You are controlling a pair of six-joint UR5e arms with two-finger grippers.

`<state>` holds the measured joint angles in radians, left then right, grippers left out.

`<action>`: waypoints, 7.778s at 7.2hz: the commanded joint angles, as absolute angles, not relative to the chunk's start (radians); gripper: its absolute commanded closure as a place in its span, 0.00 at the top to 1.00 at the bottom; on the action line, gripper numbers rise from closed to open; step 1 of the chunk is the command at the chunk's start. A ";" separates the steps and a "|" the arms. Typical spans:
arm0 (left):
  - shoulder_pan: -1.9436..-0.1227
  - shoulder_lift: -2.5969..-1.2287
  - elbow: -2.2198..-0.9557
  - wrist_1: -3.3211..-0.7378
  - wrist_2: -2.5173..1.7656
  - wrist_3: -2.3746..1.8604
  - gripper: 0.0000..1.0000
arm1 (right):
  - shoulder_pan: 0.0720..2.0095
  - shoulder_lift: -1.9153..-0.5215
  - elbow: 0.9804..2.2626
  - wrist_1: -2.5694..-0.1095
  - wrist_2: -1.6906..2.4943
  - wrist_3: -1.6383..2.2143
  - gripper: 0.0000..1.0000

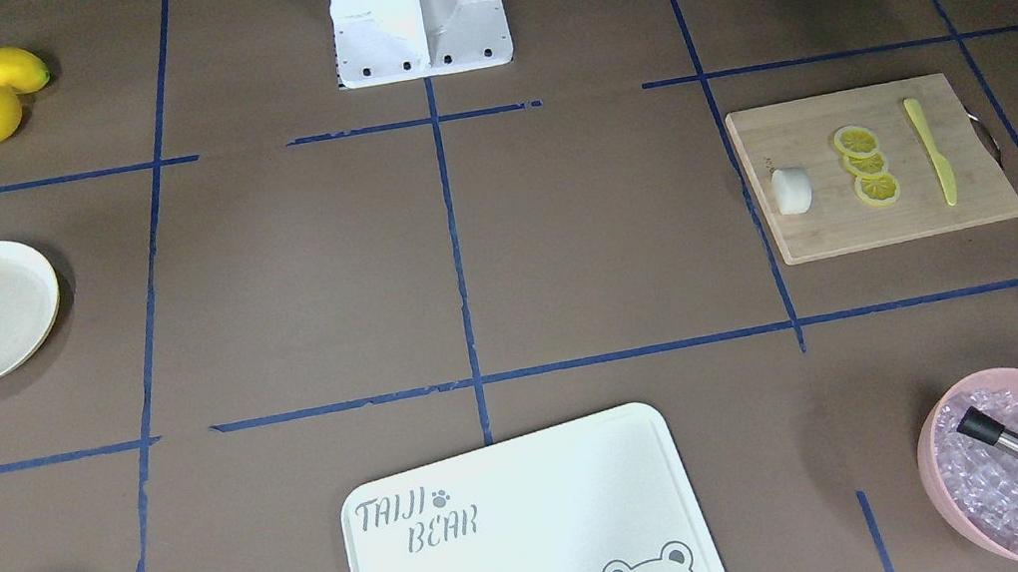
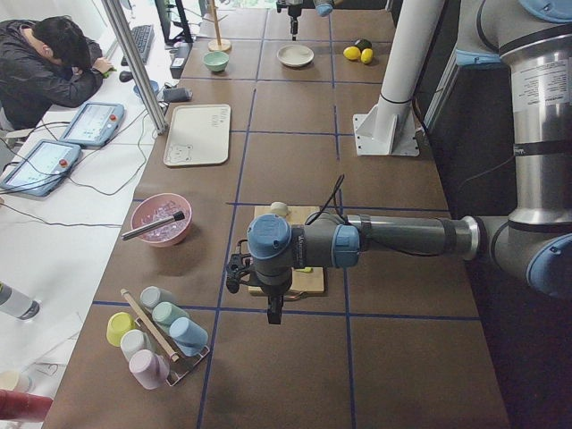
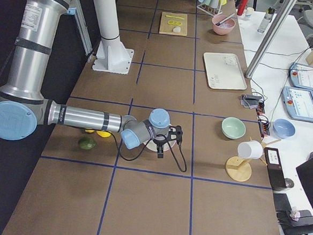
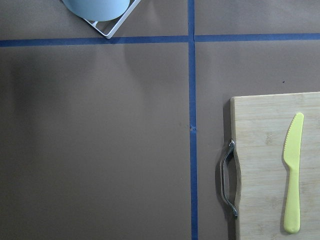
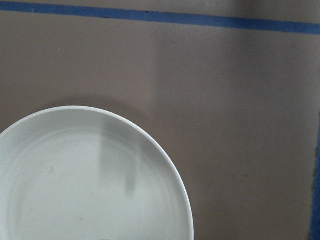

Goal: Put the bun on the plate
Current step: 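Grip the white plate's rim with the right gripper, then slide the white plate with the right gripper toward the table center, then release the plate and withdraw the right arm out of view, then move the left gripper over the white bun on the cutting board, then lower the left gripper and grasp the white bun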

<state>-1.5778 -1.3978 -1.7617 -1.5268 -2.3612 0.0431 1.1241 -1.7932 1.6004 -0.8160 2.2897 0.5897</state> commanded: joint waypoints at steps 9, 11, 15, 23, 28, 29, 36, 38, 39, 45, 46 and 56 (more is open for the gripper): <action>-1.577 -1.382 -1.759 -1.526 -2.364 0.041 1.00 | 1.039 -1.784 1.626 -0.699 2.285 0.696 0.00; -1.577 -1.382 -1.758 -1.526 -2.365 0.043 1.00 | 1.020 -1.688 1.666 -0.701 2.327 0.759 0.00; -1.577 -1.382 -1.763 -1.526 -2.365 0.041 1.00 | 0.748 -1.297 1.626 -0.756 2.233 1.168 0.04; -1.575 -1.384 -1.766 -1.535 -2.367 0.046 1.00 | 0.543 -1.009 1.609 -1.212 1.971 1.353 1.00; -1.568 -1.419 -1.775 -1.537 -2.358 0.041 1.00 | 0.868 -1.181 1.941 -1.777 2.151 0.773 1.00; -1.568 -1.433 -1.770 -1.546 -2.359 0.041 1.00 | 0.940 -1.260 1.985 -1.831 2.151 0.573 1.00; -1.563 -1.453 -1.755 -1.819 -2.370 0.028 1.00 | 1.505 -1.742 1.979 -1.822 2.266 -0.235 1.00; -1.426 -1.465 -1.768 -1.830 -2.358 -0.056 1.00 | 1.531 -1.824 1.951 -1.761 2.263 -0.219 1.00; -1.392 -1.507 -1.770 -1.832 -2.358 -0.165 1.00 | 1.532 -1.824 1.935 -1.740 2.263 -0.216 1.00; -0.864 -1.618 -1.815 -2.022 -2.125 -0.874 1.00 | 1.531 -1.824 1.928 -1.730 2.264 -0.215 1.00; -0.800 -1.638 -1.810 -2.019 -2.079 -0.918 1.00 | 1.531 -1.824 1.930 -1.730 2.266 -0.215 1.00; -0.767 -1.674 -1.726 -2.011 -2.043 -0.920 0.28 | 1.531 -1.821 1.930 -1.730 2.266 -0.215 1.00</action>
<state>-0.7670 -1.6726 -1.7267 -2.0113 -2.0432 -0.9203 1.5312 -1.8211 1.9297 -1.7303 2.2659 -0.2147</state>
